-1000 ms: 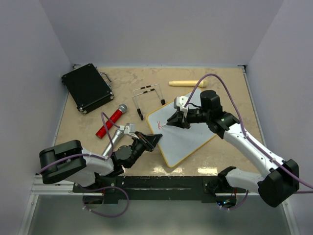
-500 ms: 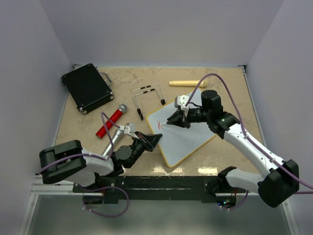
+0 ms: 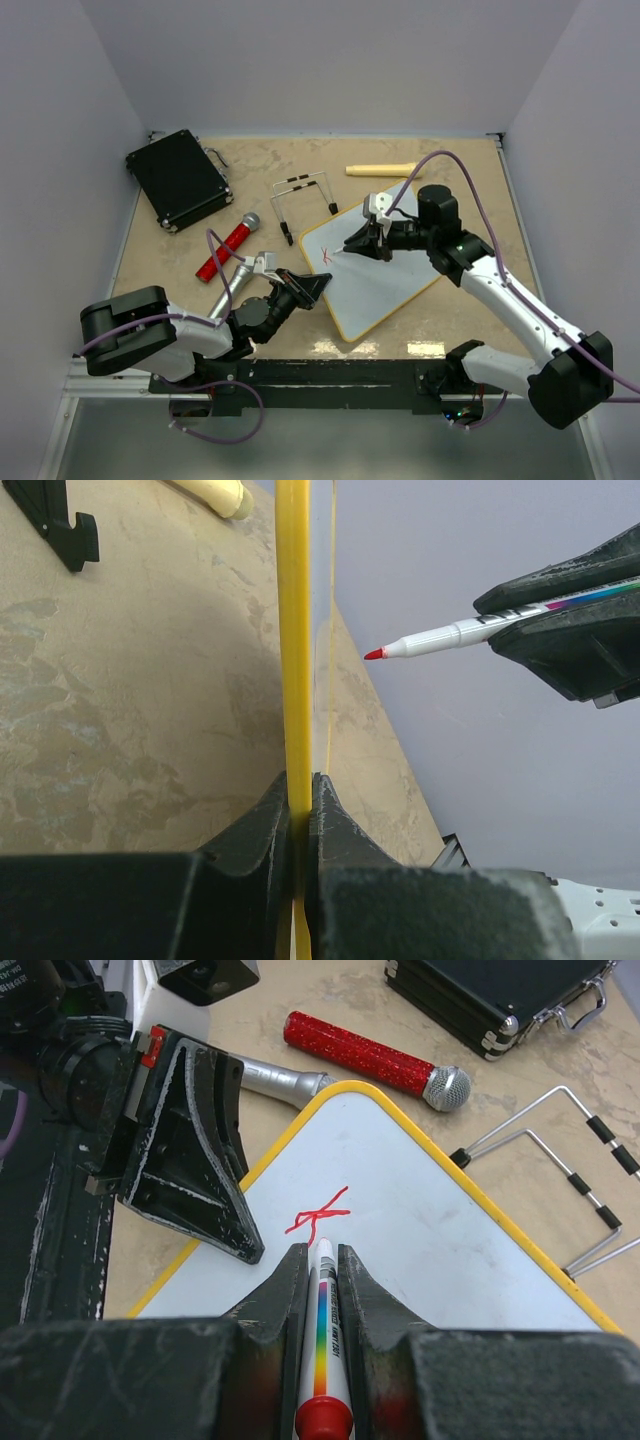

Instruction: Write a sentence on the whiteboard

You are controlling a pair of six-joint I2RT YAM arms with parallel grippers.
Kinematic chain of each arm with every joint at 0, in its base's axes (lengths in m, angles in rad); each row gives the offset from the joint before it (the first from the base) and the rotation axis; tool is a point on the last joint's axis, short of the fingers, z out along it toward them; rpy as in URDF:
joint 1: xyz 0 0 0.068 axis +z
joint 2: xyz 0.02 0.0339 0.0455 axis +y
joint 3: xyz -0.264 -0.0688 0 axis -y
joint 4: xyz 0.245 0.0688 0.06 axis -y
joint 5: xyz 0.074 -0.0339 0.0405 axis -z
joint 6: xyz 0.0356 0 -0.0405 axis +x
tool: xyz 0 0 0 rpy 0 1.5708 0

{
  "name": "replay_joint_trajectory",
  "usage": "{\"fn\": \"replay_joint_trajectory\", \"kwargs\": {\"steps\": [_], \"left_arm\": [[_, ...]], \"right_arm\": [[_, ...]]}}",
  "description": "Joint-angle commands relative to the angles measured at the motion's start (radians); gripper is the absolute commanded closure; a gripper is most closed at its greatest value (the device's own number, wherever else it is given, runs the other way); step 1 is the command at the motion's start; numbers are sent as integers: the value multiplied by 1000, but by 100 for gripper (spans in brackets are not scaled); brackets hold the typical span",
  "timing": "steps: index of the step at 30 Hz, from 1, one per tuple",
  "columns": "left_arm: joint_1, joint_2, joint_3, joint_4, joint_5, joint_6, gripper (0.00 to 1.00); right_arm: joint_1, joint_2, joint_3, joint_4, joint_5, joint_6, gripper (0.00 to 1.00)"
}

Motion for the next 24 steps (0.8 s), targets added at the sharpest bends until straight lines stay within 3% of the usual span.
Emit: {"fn": "replay_joint_trajectory", "kwargs": {"steps": [1, 24], "left_arm": [[-2, 1, -15, 115, 21, 33, 100], [-2, 8, -24, 144, 22, 34, 100]], "right_arm": [[-4, 5, 0, 53, -15, 28, 100], [16, 76, -4, 70, 25, 44, 100]]}}
